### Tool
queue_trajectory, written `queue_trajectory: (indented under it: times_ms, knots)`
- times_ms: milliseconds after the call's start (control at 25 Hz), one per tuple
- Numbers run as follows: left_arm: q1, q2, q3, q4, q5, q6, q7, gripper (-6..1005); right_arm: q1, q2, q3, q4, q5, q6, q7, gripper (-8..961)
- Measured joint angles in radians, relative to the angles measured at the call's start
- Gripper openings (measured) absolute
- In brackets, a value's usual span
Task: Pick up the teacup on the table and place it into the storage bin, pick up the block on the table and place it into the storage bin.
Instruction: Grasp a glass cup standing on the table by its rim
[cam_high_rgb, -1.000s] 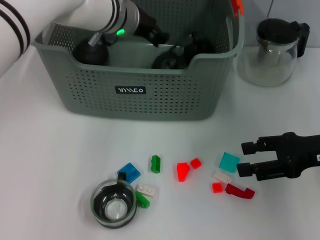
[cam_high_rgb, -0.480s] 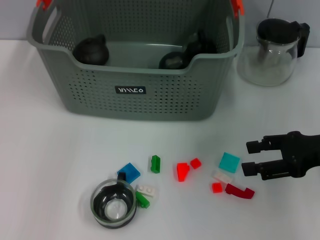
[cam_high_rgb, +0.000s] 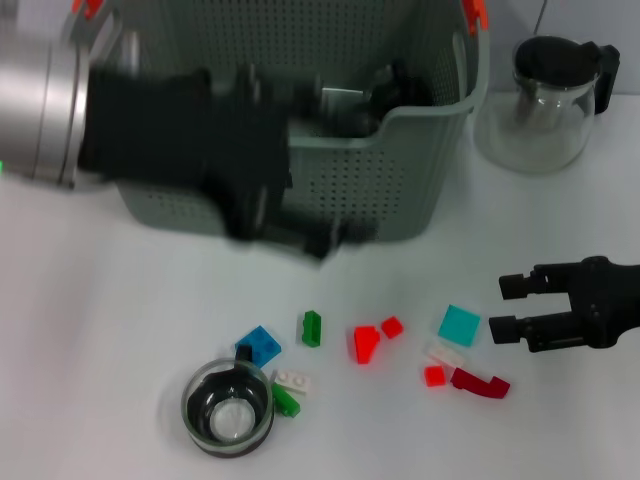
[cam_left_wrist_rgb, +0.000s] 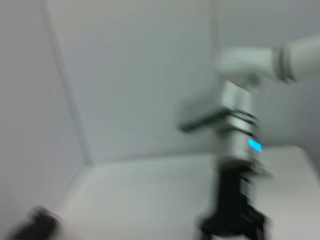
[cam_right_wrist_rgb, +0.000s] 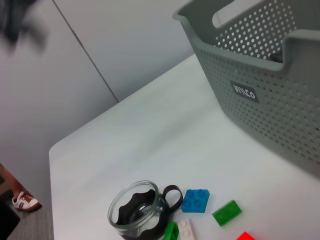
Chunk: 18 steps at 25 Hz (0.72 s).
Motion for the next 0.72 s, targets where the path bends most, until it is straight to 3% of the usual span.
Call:
queue_trajectory:
  times_ms: [120, 280, 520, 720]
  knots:
    - [0.034, -0.001, 0.024, -0.031, 0.059, 0.054, 0.055, 832, 0.000, 0.004, 0.000, 0.008, 0.000, 0.003, -0.003, 826]
    - [0.079, -0.002, 0.119, -0.045, 0.210, 0.059, 0.123, 830, 0.000, 0.003, 0.000, 0.011, 0.000, 0.009, -0.003, 826]
    - [0.076, -0.003, 0.286, -0.061, 0.451, 0.065, 0.101, 828, -0.002, -0.001, 0.008, 0.022, 0.000, 0.009, -0.004, 826]
    - [0.067, -0.002, 0.385, -0.064, 0.539, 0.072, 0.070, 827, -0.007, -0.002, 0.023, 0.024, 0.000, 0.009, -0.005, 826]
